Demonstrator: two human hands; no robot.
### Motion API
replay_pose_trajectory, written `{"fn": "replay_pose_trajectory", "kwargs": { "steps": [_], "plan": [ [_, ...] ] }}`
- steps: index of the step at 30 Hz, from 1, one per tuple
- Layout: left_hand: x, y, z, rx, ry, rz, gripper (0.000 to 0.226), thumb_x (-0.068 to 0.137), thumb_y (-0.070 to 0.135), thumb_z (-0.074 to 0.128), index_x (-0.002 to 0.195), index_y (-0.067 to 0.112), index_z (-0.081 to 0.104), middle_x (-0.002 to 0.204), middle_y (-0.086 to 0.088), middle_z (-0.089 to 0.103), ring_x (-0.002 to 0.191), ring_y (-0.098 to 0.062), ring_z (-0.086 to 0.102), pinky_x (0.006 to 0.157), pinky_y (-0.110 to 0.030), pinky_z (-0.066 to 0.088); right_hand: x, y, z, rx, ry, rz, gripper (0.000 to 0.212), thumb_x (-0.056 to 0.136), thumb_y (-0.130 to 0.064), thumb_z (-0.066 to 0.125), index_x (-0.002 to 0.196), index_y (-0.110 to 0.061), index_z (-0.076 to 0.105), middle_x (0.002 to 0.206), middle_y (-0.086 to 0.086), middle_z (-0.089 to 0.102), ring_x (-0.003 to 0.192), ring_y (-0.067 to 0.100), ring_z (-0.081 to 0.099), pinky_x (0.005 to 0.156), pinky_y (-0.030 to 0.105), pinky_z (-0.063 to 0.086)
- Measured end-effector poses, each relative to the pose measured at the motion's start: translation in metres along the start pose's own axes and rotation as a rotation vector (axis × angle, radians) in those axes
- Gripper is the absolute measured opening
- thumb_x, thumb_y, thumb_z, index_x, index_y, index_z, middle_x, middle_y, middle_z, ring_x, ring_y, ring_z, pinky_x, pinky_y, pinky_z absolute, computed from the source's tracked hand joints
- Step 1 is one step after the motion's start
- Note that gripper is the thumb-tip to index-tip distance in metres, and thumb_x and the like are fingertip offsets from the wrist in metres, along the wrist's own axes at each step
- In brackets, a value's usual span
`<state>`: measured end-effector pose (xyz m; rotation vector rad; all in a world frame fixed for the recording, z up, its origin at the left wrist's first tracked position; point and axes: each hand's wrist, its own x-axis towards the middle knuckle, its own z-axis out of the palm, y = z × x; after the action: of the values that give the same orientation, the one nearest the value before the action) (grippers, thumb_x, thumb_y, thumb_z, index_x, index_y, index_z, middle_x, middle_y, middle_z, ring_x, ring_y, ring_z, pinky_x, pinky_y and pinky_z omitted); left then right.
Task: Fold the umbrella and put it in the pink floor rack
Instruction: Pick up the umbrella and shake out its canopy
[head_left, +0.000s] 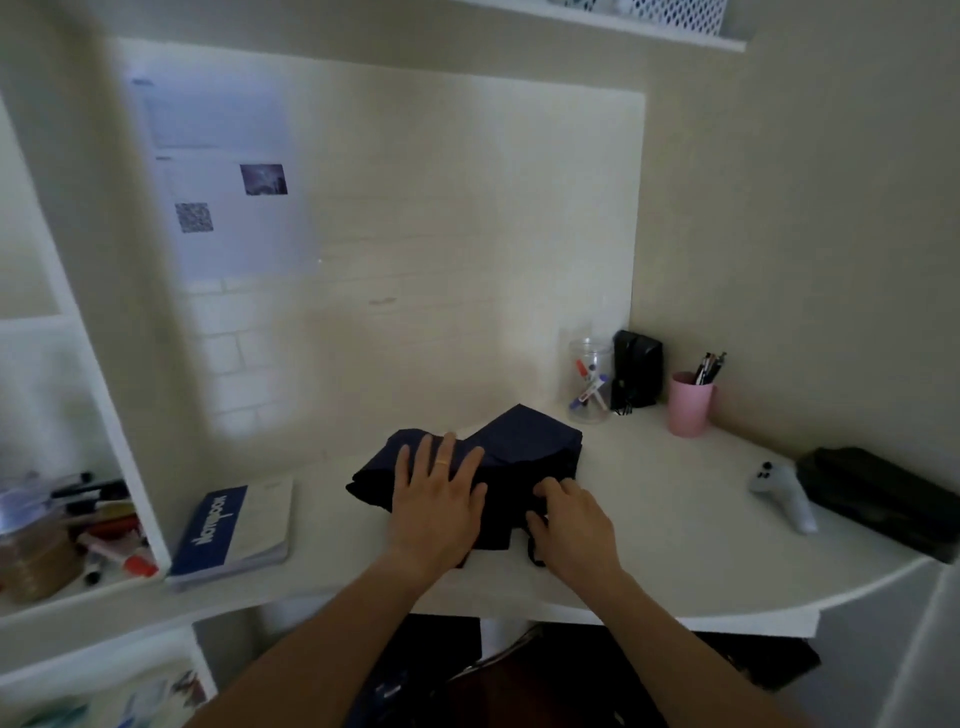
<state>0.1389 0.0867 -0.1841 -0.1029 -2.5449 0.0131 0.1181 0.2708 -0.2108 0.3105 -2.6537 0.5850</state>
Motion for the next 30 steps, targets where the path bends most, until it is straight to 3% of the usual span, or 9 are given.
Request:
{"fn": "replay_pose_trajectory", "kwargs": {
  "steps": [3, 8, 10, 12, 14, 17, 22, 26, 30],
  "plan": [
    [0.010, -0.009, 0.028, -0.013, -0.291, -0.132, 0.056, 0.105, 0.056, 0.023, 0.159, 0.039, 0.019, 0.168, -0.011, 0.020, 0.148, -0.038, 0.029, 0.112, -0.057, 0.031, 0.017, -0.001, 0.018, 0.008, -0.004, -0.013, 0.055, 0.096, -0.039, 0.054, 0.147, -0.028, 0.037, 0.125, 0.006, 0.050, 0.107, 0.025, 0.056, 0.074, 0.033, 0.051],
    [-0.001, -0.032, 0.078, 0.072, -0.421, -0.039, 0.054, 0.105, 0.056, 0.019, 0.158, 0.045, 0.014, 0.164, -0.010, 0.030, 0.139, -0.032, 0.040, 0.109, -0.051, 0.032, 0.037, 0.006, 0.057, -0.203, -0.215, -0.057, 0.081, 0.096, -0.037, 0.052, 0.158, -0.038, 0.000, 0.129, 0.013, 0.047, 0.105, 0.030, 0.056, 0.070, 0.034, 0.045],
    [-0.007, -0.042, 0.093, 0.063, -0.421, 0.006, 0.053, 0.103, 0.058, 0.020, 0.155, 0.047, 0.027, 0.159, -0.012, 0.039, 0.134, -0.033, 0.045, 0.103, -0.052, 0.037, 0.045, 0.010, 0.071, -0.288, -0.208, -0.071, 0.081, 0.092, -0.035, 0.060, 0.158, -0.035, 0.013, 0.119, 0.015, 0.055, 0.097, 0.032, 0.058, 0.064, 0.035, 0.045],
    [-0.006, -0.048, 0.097, 0.016, -0.362, 0.036, 0.052, 0.099, 0.057, 0.026, 0.140, 0.042, 0.055, 0.134, -0.013, 0.064, 0.110, -0.032, 0.062, 0.085, -0.050, 0.049, 0.049, 0.007, 0.081, -0.366, -0.175, -0.086, 0.090, 0.073, -0.032, 0.081, 0.152, -0.028, 0.039, 0.097, 0.016, 0.061, 0.071, 0.030, 0.062, 0.049, 0.031, 0.036],
    [0.003, -0.053, 0.093, -0.037, -0.230, 0.054, 0.049, 0.098, 0.054, 0.033, 0.125, 0.033, 0.068, 0.110, -0.009, 0.073, 0.090, -0.029, 0.068, 0.078, -0.047, 0.052, 0.056, 0.004, 0.087, -0.352, -0.133, -0.097, 0.081, 0.086, -0.030, 0.070, 0.155, -0.025, 0.030, 0.101, 0.011, 0.061, 0.072, 0.027, 0.064, 0.051, 0.031, 0.038],
    [0.035, -0.066, 0.057, -0.065, 0.037, -0.009, 0.050, 0.100, 0.050, 0.039, 0.135, 0.024, 0.064, 0.127, -0.013, 0.069, 0.111, -0.031, 0.064, 0.107, -0.051, 0.042, 0.079, -0.004, 0.075, -0.114, -0.099, -0.069, 0.059, 0.100, -0.027, 0.047, 0.154, -0.023, 0.023, 0.106, 0.003, 0.063, 0.085, 0.023, 0.065, 0.064, 0.034, 0.049],
    [0.075, -0.096, -0.014, -0.285, 0.263, -0.200, 0.078, 0.097, 0.072, 0.030, 0.160, 0.025, 0.025, 0.163, -0.012, 0.034, 0.146, -0.030, 0.036, 0.119, -0.051, 0.030, 0.107, -0.027, 0.038, 0.591, 0.208, 0.141, 0.038, 0.098, -0.024, 0.060, 0.132, -0.020, 0.044, 0.079, -0.004, 0.069, 0.061, 0.015, 0.065, 0.054, 0.030, 0.048],
    [0.104, -0.111, -0.058, -0.460, 0.279, -0.184, 0.075, 0.095, 0.076, 0.012, 0.161, 0.040, 0.000, 0.163, -0.003, 0.034, 0.139, -0.028, 0.045, 0.113, -0.047, 0.040, 0.130, -0.053, -0.011, 1.412, 0.144, 0.281, 0.021, 0.099, -0.016, 0.059, 0.118, -0.012, 0.051, 0.075, 0.021, 0.067, 0.041, 0.020, 0.047, 0.038, 0.027, 0.035],
    [0.130, -0.107, -0.089, -0.420, 0.291, -0.074, 0.069, 0.096, 0.073, 0.016, 0.159, 0.045, 0.003, 0.156, -0.004, 0.044, 0.128, -0.029, 0.053, 0.105, -0.046, 0.046, 0.147, -0.067, -0.045, 1.428, 0.152, 0.137, 0.027, 0.099, -0.016, 0.060, 0.121, -0.022, 0.047, 0.072, 0.019, 0.069, 0.036, 0.020, 0.041, 0.040, 0.030, 0.027]
  ]
}}
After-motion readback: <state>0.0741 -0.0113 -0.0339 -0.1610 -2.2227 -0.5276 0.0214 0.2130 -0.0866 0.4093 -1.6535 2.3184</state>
